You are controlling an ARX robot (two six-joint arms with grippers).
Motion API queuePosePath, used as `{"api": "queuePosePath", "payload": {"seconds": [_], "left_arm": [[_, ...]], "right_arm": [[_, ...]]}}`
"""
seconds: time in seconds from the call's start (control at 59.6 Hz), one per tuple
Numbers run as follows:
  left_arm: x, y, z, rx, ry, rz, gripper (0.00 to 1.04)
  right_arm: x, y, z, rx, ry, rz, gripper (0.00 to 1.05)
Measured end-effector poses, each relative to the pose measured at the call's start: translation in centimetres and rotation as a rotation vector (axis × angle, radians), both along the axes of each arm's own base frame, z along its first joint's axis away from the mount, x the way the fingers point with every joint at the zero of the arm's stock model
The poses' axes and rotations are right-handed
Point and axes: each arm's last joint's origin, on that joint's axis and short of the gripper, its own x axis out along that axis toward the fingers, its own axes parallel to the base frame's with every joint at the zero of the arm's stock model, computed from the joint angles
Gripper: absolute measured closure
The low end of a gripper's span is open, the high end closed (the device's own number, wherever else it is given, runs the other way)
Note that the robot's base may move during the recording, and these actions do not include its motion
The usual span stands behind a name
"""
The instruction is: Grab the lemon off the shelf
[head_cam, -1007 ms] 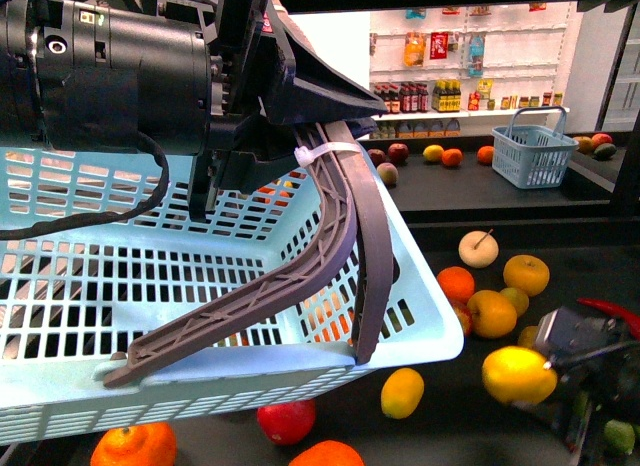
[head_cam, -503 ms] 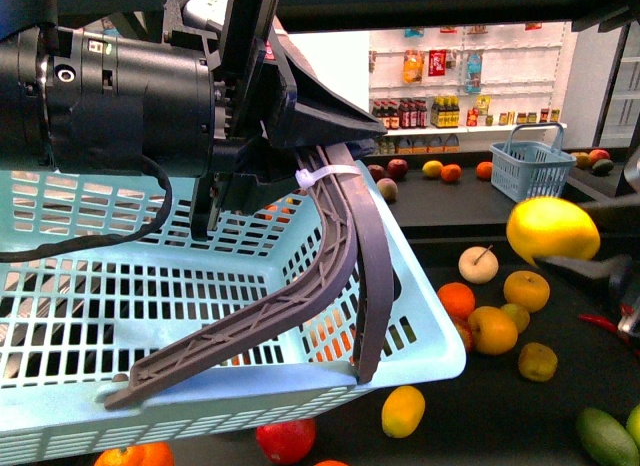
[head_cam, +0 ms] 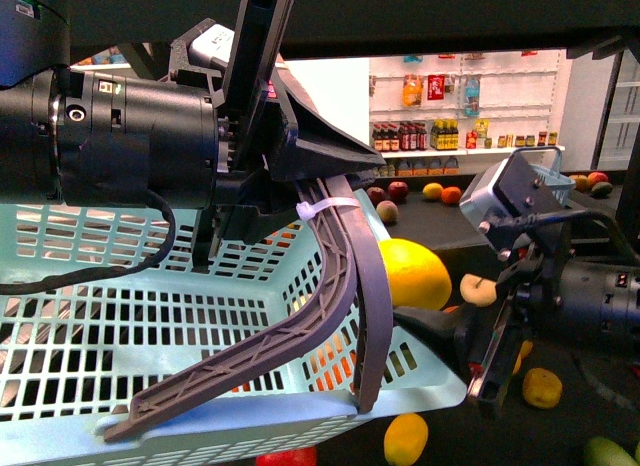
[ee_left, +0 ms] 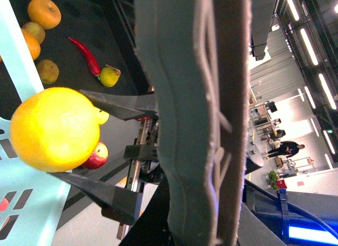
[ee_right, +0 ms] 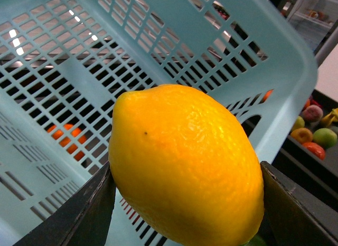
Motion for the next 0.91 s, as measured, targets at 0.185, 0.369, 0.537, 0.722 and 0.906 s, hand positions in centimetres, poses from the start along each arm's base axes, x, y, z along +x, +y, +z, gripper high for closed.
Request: {"api": "queuePosePath", "payload": {"seconds": [0.185, 0.369, 0.537, 0.722, 0.906], "left_arm": [[0.0, 0.0, 0.0, 0.001, 0.001, 0.002, 0.95], [0.0, 0.0, 0.0, -0.002, 0.005, -0.002, 0.95], [0.0, 0.0, -0.1, 0.002, 0.005, 0.007, 0.95], [0.0, 0.0, -0.1, 0.001, 0.006, 0.005, 0.96], [0.0, 0.0, -0.1, 0.000, 0.008, 0.000, 0.96]], "right_arm": [[0.0, 1.1, -1.0, -0.008, 0.023, -0.015, 0.28], [0.1, 2.4, -0.6, 0.008, 0.018, -0.008, 0.02], [0.5, 1.6, -0.1, 0.033, 0.029, -0.043, 0.02], [1.0, -0.7, 1.9, 0.096, 0.025, -0.101, 0.02], [1.3, -4.4, 4.3, 0.195, 0.002, -0.166, 0.02]]}}
